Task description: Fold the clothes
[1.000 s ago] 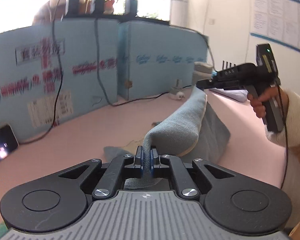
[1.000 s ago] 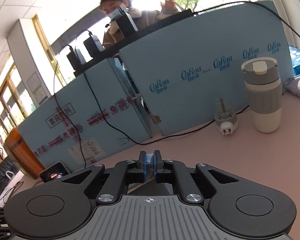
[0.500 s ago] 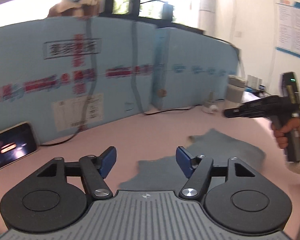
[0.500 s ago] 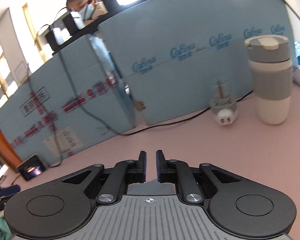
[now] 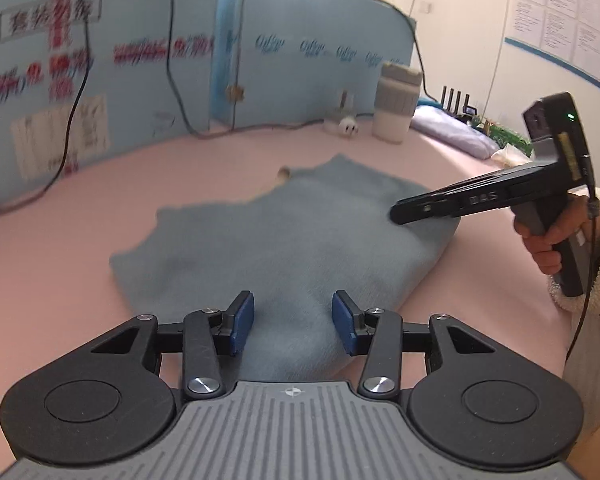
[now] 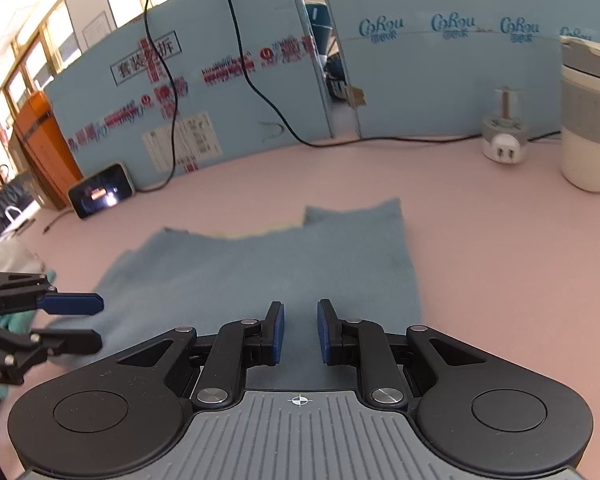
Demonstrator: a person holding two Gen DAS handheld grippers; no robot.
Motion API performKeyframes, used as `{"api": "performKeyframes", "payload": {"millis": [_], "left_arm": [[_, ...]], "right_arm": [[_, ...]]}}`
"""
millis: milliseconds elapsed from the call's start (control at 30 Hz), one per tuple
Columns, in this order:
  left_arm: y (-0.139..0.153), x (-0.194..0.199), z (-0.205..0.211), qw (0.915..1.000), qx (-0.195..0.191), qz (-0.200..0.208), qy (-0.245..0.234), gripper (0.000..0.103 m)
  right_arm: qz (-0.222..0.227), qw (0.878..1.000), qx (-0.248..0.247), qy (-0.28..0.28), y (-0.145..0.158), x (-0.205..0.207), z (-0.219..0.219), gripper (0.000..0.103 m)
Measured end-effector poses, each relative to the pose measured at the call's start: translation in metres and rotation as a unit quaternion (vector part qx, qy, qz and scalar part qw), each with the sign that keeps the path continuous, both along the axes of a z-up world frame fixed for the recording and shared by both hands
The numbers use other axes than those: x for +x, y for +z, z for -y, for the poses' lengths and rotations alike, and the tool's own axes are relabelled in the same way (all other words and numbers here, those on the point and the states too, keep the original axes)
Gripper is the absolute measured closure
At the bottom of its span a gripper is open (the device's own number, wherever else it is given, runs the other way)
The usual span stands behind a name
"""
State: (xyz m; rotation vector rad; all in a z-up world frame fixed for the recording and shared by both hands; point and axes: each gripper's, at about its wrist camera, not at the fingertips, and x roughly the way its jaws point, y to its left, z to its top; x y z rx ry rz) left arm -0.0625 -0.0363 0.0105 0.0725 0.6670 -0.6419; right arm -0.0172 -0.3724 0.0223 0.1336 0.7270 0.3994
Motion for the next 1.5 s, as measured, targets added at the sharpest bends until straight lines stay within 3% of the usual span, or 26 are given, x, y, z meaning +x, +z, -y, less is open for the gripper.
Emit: {"api": "performKeyframes", "payload": {"millis": [167, 200, 233, 300, 333, 367, 400, 433, 500, 600, 867, 1033, 1067, 1100, 1133, 1500], "left_arm": [[-0.008, -0.008, -0.012, 0.9997, -0.018, -0.008, 0.012, 0.061], [-0.006, -0.007, -0.011, 0.9996, -0.018, -0.012, 0.016, 0.057], [-0.003, -0.007, -0.01, 0.9996, -0.017, -0.015, 0.018, 0.052], [0.009, -0.009, -0.006, 0.9996, -0.019, -0.009, 0.02, 0.018], [0.016, -0.011, -0.004, 0.9996, -0.017, 0.0, 0.021, 0.016], [0.023, -0.012, 0.0, 0.9996, -0.008, 0.017, 0.023, 0.016], [0.033, -0.013, 0.005, 0.9991, 0.003, 0.035, 0.026, 0.015], [0.041, -0.011, 0.009, 0.9984, 0.008, 0.047, 0.03, 0.015], [0.054, -0.001, 0.015, 0.9977, 0.011, 0.055, 0.038, 0.0], [0.058, 0.014, 0.025, 0.9963, 0.014, 0.059, 0.061, 0.0], [0.017, 0.071, 0.036, 0.9909, 0.041, 0.06, 0.114, 0.0], [-0.007, 0.105, 0.019, 0.9904, 0.008, -0.019, 0.137, 0.0], [-0.012, 0.106, 0.017, 0.9906, 0.003, -0.028, 0.134, 0.0], [-0.014, 0.101, 0.016, 0.991, -0.003, -0.011, 0.134, 0.0], [-0.015, 0.097, 0.015, 0.991, -0.007, 0.002, 0.134, 0.0], [-0.016, 0.099, 0.015, 0.9907, -0.022, 0.003, 0.135, 0.0]], "right_arm": [[0.012, 1.0, 0.003, 0.006, -0.011, -0.024, 0.013, 0.084], [0.015, 1.0, 0.007, 0.005, -0.013, -0.024, 0.014, 0.084], [0.012, 1.0, 0.01, -0.001, -0.013, -0.024, 0.014, 0.084], [0.006, 1.0, 0.011, -0.012, -0.009, -0.023, 0.012, 0.083], [0.007, 1.0, 0.007, -0.017, -0.006, -0.024, 0.009, 0.082], [0.012, 1.0, 0.004, -0.019, -0.002, -0.025, 0.006, 0.072], [0.02, 1.0, -0.002, -0.02, 0.003, -0.027, 0.002, 0.055], [0.03, 0.999, -0.011, -0.021, 0.008, -0.028, -0.002, 0.048], [0.06, 0.997, -0.038, -0.031, 0.02, -0.028, -0.014, 0.04], [0.084, 0.995, -0.047, -0.023, 0.031, -0.02, -0.031, 0.026], [0.091, 0.991, -0.095, -0.013, 0.009, 0.014, -0.067, 0.019], [0.111, 0.986, -0.119, -0.022, -0.005, 0.036, -0.078, 0.011], [0.097, 0.988, -0.12, -0.02, -0.012, 0.041, -0.08, 0.006], [0.083, 0.989, -0.12, -0.017, -0.019, 0.046, -0.081, 0.001], [0.068, 0.99, -0.12, -0.014, -0.026, 0.051, -0.083, 0.0], [0.07, 0.99, -0.124, -0.019, -0.026, 0.047, -0.082, 0.0]]}}
